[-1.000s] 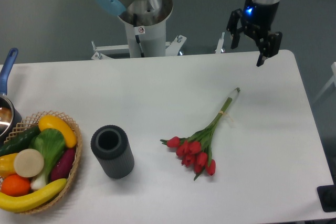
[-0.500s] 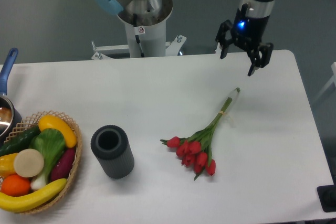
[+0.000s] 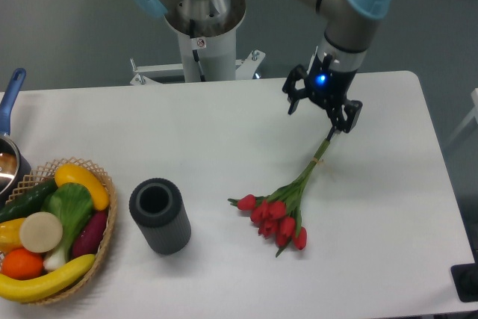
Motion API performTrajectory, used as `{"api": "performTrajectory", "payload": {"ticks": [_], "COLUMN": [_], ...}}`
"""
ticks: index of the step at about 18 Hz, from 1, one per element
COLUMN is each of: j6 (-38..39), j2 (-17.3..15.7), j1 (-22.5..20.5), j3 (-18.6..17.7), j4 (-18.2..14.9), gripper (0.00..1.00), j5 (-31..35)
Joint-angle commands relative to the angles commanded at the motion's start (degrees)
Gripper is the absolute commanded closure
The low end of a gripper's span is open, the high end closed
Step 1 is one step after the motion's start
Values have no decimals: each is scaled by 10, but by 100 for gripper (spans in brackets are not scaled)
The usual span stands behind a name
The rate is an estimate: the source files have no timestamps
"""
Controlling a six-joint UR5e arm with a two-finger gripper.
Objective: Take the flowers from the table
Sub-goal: 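Lower the open gripper down over the tulip stems near the blooms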
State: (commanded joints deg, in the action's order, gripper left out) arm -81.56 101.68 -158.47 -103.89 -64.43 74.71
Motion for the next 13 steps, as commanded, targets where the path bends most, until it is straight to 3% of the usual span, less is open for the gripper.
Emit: {"api": "performTrajectory", "payload": {"ticks": [4, 13], "j6": [3, 40], "j2": [33, 98], "j1": [9, 31], "j3": [-15, -4], "j4": [56, 95], "gripper": [0, 0], "j5": [1, 2]}}
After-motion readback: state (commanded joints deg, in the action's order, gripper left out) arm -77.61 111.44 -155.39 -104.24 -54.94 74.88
